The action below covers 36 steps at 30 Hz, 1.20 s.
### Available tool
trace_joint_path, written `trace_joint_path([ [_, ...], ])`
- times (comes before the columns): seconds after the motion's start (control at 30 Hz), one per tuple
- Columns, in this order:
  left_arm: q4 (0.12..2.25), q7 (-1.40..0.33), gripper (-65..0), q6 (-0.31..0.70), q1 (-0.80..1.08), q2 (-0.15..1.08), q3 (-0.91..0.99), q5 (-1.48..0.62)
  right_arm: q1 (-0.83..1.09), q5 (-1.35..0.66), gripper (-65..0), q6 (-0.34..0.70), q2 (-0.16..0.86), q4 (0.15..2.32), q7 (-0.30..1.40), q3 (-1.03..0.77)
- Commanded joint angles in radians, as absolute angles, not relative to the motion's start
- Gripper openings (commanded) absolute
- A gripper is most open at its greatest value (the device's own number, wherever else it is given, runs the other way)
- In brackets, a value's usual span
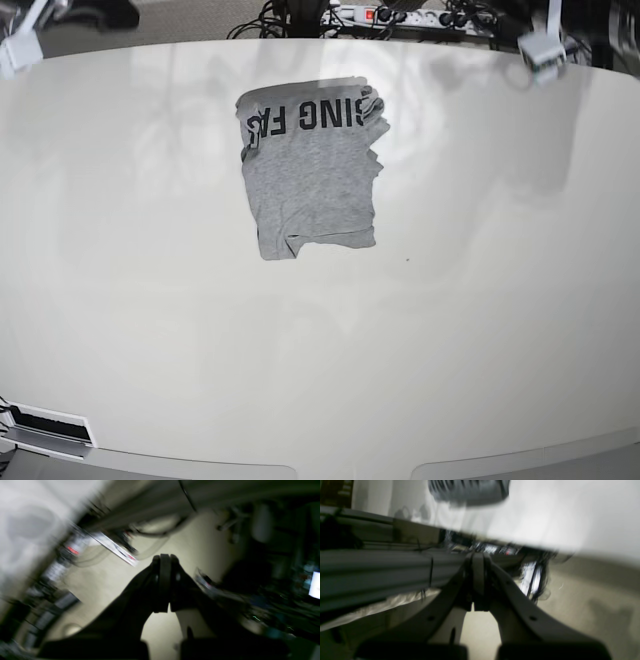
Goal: Layout the t-shirt on the table in an organized manner, then fold the t-shirt properly
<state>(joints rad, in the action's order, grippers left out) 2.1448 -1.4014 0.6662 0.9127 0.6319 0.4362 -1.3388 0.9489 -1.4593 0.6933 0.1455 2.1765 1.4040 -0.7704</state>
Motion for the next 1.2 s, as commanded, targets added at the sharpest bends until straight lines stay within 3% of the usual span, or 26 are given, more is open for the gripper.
trace_joint_path([
  [0.0, 2.151, -1.396, -65.0, 0.672, 0.975, 0.627, 0.442, -1.340, 0.986, -1.484, -65.0, 0.698, 0.152, 2.160, 1.396, -0.778],
  [0.17, 2.031, -1.392, -65.0, 0.698, 1.143, 0.538, 0.426, -1.234, 1.048, -1.484, -65.0, 0.698, 0.155, 1.942, 1.396, -0.752],
  [0.27, 1.905, -1.332, -65.0, 0.698, 1.139, 0.515, 0.385, -1.195, 1.047, -1.484, -65.0, 0.698, 0.186, 1.796, 1.396, -0.704],
  [0.37, 1.748, -1.187, -65.0, 0.698, 1.087, 0.513, 0.317, -1.085, 1.037, -1.348, -65.0, 0.698, 0.231, 1.666, 1.396, -0.613],
  [0.73, 1.044, -0.801, -65.0, 0.698, 0.635, 0.464, 0.026, -0.760, 0.710, -0.540, -65.0, 0.698, 0.266, 1.130, 0.701, -0.251],
  [0.83, 0.870, -0.645, -65.0, 0.698, 0.506, 0.418, 0.020, -0.632, 0.604, -0.393, -65.0, 0.698, 0.266, 0.969, 0.539, -0.165],
  [0.93, 0.720, -0.384, -65.0, 0.698, 0.391, 0.366, 0.020, -0.458, 0.500, -0.247, -65.0, 0.667, 0.266, 0.818, 0.334, -0.088],
  [0.97, 0.673, -0.278, -65.0, 0.686, 0.357, 0.345, 0.020, -0.380, 0.470, -0.209, -65.0, 0.620, 0.263, 0.774, 0.266, -0.063],
  [1.07, 0.551, 0.023, -65.0, 0.457, 0.283, 0.282, 0.020, -0.158, 0.397, -0.097, -65.0, 0.474, 0.242, 0.669, 0.108, 0.004],
  [1.17, 0.471, 0.139, -65.0, 0.286, 0.242, 0.228, 0.001, -0.101, 0.350, 0.024, -65.0, 0.387, 0.207, 0.611, 0.032, 0.061],
])
